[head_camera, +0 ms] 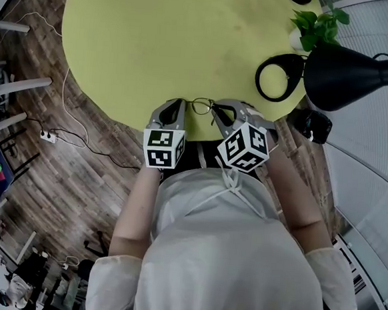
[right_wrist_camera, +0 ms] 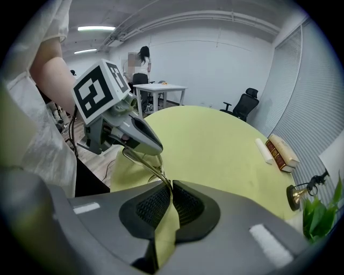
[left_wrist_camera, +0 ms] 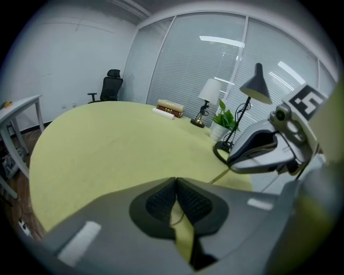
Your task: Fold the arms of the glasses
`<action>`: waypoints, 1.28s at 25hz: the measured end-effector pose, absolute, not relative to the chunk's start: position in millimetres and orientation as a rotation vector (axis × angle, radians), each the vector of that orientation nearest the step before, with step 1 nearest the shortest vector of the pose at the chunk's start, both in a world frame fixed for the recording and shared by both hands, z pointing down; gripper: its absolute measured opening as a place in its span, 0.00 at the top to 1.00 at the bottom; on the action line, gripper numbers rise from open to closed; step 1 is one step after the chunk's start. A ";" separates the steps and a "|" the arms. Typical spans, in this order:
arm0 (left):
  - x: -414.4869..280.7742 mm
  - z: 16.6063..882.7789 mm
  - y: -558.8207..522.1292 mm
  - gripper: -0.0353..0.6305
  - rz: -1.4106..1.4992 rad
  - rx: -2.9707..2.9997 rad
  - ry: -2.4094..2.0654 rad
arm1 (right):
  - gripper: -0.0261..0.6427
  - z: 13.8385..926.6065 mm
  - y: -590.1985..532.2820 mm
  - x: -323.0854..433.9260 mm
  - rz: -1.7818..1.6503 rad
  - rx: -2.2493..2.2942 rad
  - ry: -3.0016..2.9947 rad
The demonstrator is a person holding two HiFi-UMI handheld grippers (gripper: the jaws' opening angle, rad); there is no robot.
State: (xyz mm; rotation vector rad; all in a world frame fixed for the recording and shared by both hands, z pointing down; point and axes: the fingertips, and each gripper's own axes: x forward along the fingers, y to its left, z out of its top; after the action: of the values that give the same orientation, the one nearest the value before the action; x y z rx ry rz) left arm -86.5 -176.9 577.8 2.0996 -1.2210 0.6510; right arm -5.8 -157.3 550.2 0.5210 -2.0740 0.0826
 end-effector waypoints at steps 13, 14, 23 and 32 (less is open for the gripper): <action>-110.3 609.6 -142.1 0.94 0.704 1.925 -1.202 | 0.94 550.2 -155.9 -12.1 0.032 0.441 -2.047; -110.2 611.4 -141.5 0.94 0.712 1.915 -1.193 | 0.94 549.7 -154.5 -14.4 0.022 0.428 -2.043; -112.2 614.5 -142.0 0.94 0.704 1.879 -1.161 | 0.94 549.5 -151.0 -31.1 -0.070 0.308 -1.996; -115.0 613.2 -140.2 0.94 0.673 1.860 -1.142 | 0.93 557.8 -157.4 -56.9 -0.005 0.273 -2.034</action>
State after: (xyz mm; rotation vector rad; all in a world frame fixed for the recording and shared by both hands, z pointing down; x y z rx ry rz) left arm -115.0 -140.2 613.2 1.8603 -1.1421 0.6733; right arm -56.9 -157.4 557.8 0.2731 -2.0340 -0.0047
